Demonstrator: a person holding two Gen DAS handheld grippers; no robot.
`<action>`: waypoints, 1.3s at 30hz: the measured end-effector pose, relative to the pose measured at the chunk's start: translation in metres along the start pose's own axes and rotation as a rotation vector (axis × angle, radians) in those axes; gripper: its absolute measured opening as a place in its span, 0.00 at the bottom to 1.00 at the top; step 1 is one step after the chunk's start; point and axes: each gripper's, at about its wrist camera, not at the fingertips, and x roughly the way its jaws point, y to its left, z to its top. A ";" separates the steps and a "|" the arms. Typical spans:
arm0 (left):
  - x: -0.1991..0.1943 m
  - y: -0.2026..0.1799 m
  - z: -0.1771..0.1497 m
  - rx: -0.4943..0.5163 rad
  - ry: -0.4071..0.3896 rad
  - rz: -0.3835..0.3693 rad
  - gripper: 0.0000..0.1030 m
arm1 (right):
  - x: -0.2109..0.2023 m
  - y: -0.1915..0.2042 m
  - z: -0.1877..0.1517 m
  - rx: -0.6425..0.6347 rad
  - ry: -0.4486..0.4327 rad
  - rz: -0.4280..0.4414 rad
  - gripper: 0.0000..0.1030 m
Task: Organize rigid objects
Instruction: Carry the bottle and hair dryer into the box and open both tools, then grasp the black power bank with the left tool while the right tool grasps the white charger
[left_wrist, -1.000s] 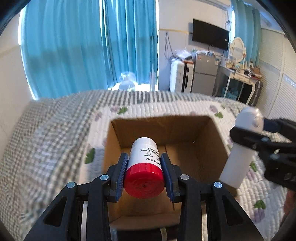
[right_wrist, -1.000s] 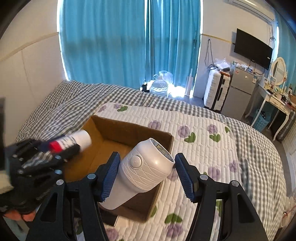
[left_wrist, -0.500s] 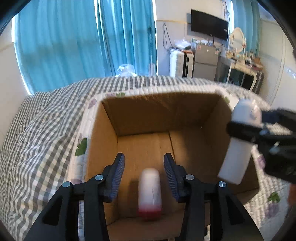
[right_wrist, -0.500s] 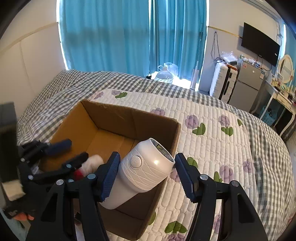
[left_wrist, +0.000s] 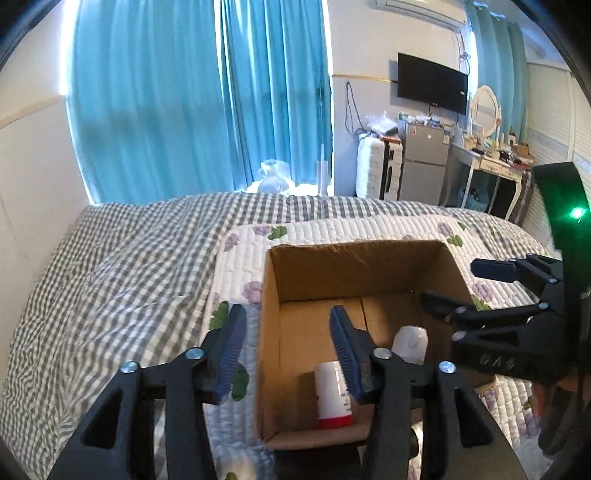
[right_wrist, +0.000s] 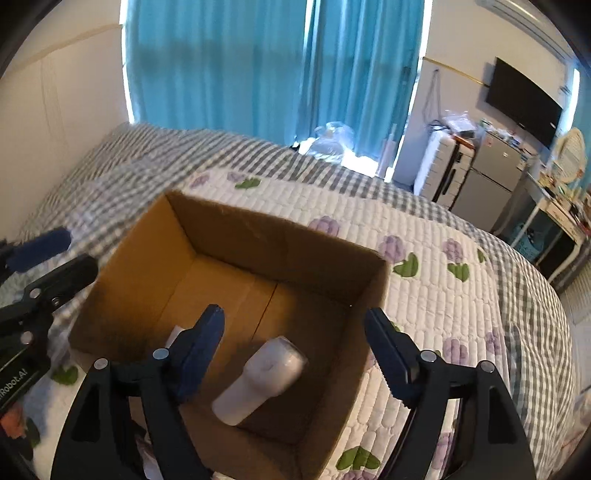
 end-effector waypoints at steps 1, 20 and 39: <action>-0.004 0.001 -0.002 -0.001 -0.004 0.005 0.62 | -0.006 -0.002 0.000 0.016 -0.006 0.005 0.76; -0.018 -0.014 -0.113 0.117 0.176 0.007 0.86 | -0.112 0.009 -0.104 0.058 -0.024 0.021 0.85; 0.026 -0.049 -0.159 0.329 0.412 -0.049 0.59 | -0.046 0.011 -0.169 0.083 0.161 0.025 0.85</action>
